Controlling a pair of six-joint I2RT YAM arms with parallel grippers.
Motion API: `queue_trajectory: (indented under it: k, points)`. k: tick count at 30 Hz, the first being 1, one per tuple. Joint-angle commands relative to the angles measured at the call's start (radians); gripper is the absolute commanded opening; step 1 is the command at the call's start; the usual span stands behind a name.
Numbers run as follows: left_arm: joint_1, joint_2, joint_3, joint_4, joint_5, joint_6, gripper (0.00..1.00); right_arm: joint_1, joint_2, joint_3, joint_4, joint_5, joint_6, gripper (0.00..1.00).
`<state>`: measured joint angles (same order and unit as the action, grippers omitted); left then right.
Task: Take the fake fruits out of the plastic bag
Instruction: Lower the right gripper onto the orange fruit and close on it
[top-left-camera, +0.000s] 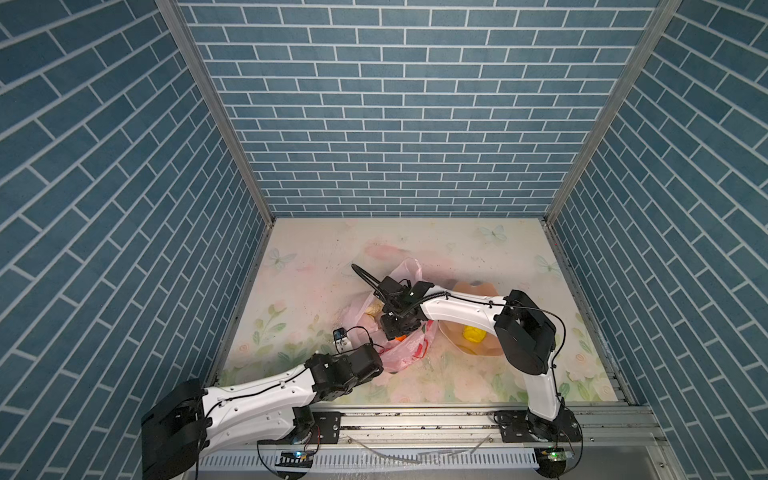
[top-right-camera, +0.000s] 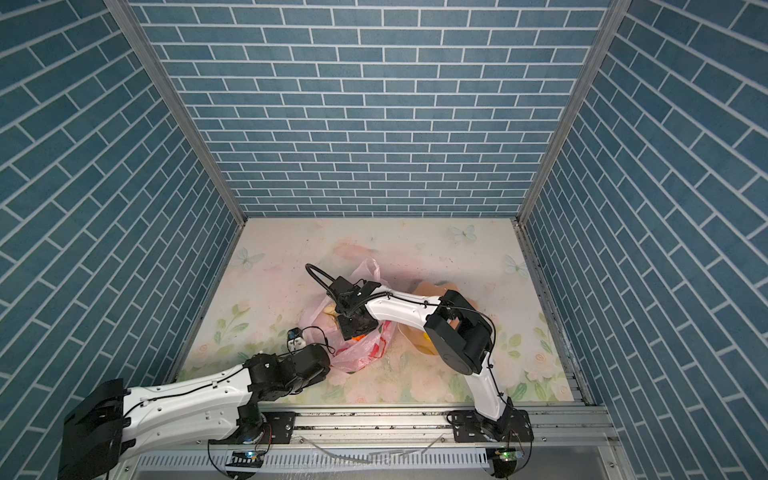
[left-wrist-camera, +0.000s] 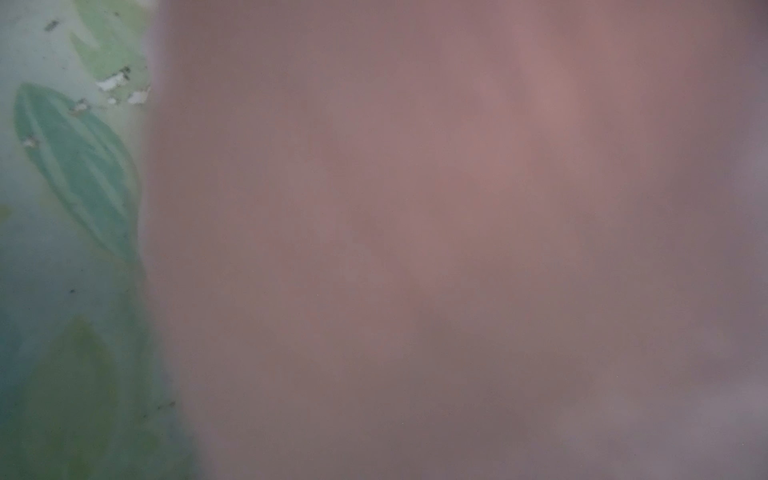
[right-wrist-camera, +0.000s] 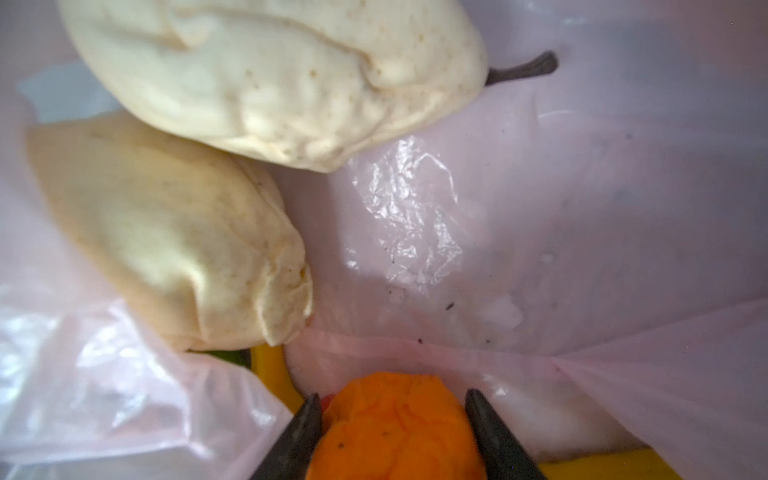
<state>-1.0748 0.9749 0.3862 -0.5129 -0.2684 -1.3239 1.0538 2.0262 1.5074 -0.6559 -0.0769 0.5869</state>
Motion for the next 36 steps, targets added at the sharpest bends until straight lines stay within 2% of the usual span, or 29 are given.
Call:
queue_trajectory:
  k: [1,18,36]
  points:
    - [-0.008,-0.015,0.005,-0.019,-0.017,0.003,0.14,0.005,-0.061,0.044,-0.067,0.047,-0.013,0.4]
    - [-0.008,-0.118,-0.004,-0.108,-0.054,-0.02,0.14,-0.014,-0.13,0.118,-0.117,0.101,-0.036,0.38]
    - [-0.007,-0.071,-0.006,-0.056,-0.039,-0.025,0.14,-0.03,-0.025,-0.026,0.087,0.126,0.004,0.36]
